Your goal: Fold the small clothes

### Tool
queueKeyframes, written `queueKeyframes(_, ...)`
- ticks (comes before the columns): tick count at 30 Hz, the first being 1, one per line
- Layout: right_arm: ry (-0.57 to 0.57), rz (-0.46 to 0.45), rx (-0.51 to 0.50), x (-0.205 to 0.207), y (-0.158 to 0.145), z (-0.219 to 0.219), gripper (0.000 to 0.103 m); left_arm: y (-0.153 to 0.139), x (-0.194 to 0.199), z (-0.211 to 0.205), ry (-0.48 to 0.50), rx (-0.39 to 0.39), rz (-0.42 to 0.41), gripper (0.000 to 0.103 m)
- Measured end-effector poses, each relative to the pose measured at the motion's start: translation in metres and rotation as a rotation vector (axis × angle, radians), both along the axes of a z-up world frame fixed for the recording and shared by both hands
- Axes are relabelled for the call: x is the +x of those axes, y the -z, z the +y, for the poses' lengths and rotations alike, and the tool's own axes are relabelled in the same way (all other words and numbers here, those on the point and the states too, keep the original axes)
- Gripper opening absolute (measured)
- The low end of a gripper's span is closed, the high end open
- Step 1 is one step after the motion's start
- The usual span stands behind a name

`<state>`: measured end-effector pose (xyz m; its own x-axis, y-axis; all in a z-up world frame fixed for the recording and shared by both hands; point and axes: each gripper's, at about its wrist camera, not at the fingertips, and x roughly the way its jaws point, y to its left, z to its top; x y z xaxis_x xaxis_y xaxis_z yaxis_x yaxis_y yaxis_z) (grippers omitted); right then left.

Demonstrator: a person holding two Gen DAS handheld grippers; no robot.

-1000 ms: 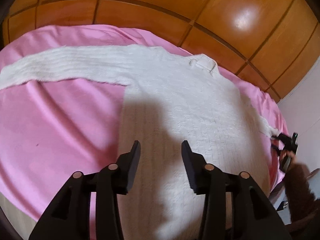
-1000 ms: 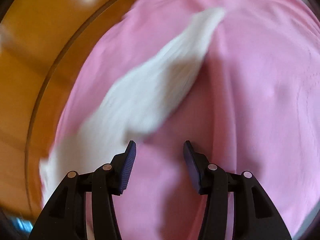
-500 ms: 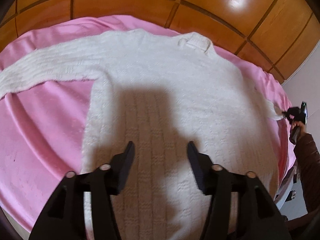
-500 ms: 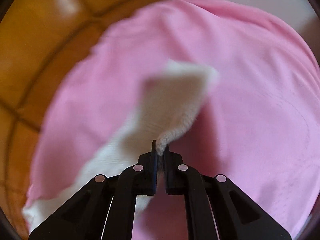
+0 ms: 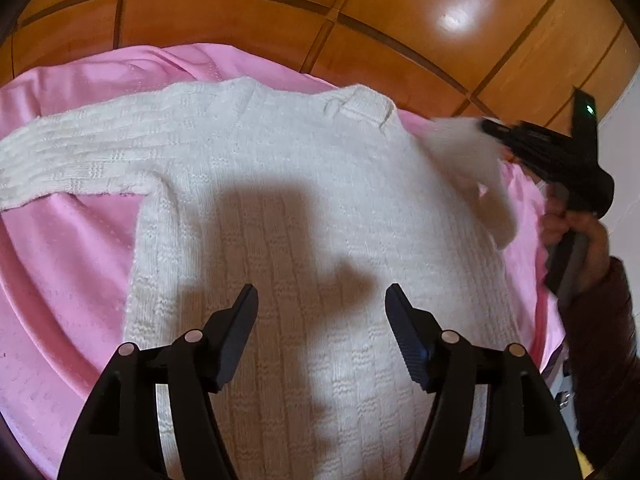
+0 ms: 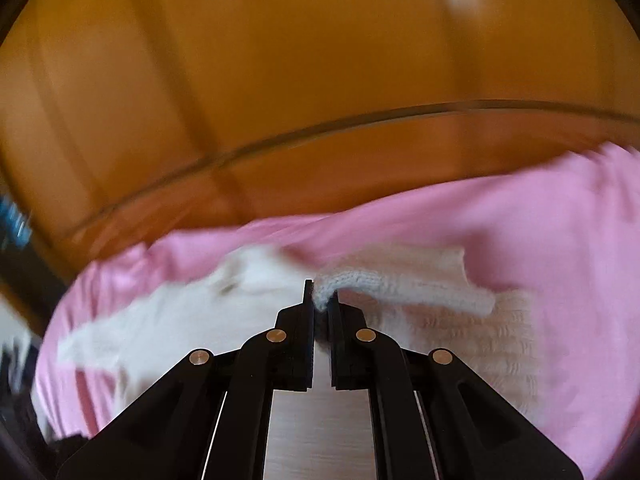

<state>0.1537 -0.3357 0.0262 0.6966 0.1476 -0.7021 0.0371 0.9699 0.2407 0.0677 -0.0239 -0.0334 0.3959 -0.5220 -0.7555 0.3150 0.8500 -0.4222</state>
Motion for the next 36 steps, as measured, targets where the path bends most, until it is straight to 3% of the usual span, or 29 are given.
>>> queueKeyframes(1, -0.059, 0.004, 0.009, 0.004, 0.004, 0.021, 0.007, 0.000, 0.003, 0.003, -0.007, -0.013, 0.007, 0.066)
queueKeyframes(2, -0.103, 0.011, 0.015, 0.005, 0.007, 0.041, 0.023, 0.000, 0.005, 0.005, -0.013, -0.022, 0.010, 0.066)
queueKeyframes(3, -0.120, 0.015, 0.023, 0.003, 0.007, 0.054, 0.050, 0.000, 0.008, 0.008, -0.021, -0.033, 0.013, 0.066)
queueKeyframes(5, -0.098, 0.005, 0.049, -0.007, 0.005, 0.062, 0.070, 0.001, 0.014, 0.014, -0.038, -0.059, 0.021, 0.066)
queueKeyframes(11, 0.057, 0.019, 0.096, -0.058, 0.007, 0.005, 0.070, 0.006, 0.036, 0.015, -0.071, -0.120, 0.052, 0.065)
queueKeyframes(16, 0.223, 0.081, 0.091, -0.121, 0.027, -0.057, 0.070, 0.001, 0.047, -0.024, -0.036, -0.134, 0.041, 0.065)
queueKeyframes(19, 0.326, 0.117, 0.131, -0.155, 0.042, -0.086, 0.070, -0.009, 0.054, -0.063, 0.008, -0.064, -0.005, 0.067)
queueKeyframes(24, 0.408, 0.135, 0.201, -0.184, 0.058, -0.109, 0.070, -0.002, 0.077, -0.145, 0.061, 0.151, -0.037, 0.071)
queueKeyframes(26, 0.402, 0.133, 0.202, -0.187, 0.056, -0.112, 0.070, 0.009, 0.090, -0.171, 0.039, 0.275, -0.042, 0.072)
queueKeyframes(27, 0.389, 0.132, 0.204, -0.185, 0.056, -0.111, 0.070, 0.015, 0.097, -0.179, 0.020, 0.336, -0.049, 0.069)
queueKeyframes(28, 0.380, 0.130, 0.205, -0.184, 0.056, -0.110, 0.070, 0.021, 0.107, -0.182, -0.020, 0.399, -0.055, 0.055)
queueKeyframes(29, 0.370, 0.127, 0.202, -0.183, 0.056, -0.107, 0.070, 0.023, 0.112, -0.178, -0.050, 0.399, -0.039, 0.045)
queueKeyframes(30, 0.351, 0.121, 0.196, -0.180, 0.055, -0.103, 0.070, 0.022, 0.117, -0.169, -0.076, 0.349, -0.011, 0.029)
queueKeyframes(32, 0.324, 0.110, 0.185, -0.179, 0.055, -0.099, 0.070, 0.016, 0.118, -0.135, -0.140, 0.161, 0.036, 0.029)
queueKeyframes(35, 0.298, 0.100, 0.194, -0.168, 0.056, -0.095, 0.070, 0.015, 0.109, -0.092, -0.190, 0.048, 0.047, 0.036)
queueKeyframes(36, 0.287, 0.097, 0.197, -0.162, 0.057, -0.093, 0.070, 0.016, 0.105, -0.077, -0.214, 0.027, 0.047, 0.045)
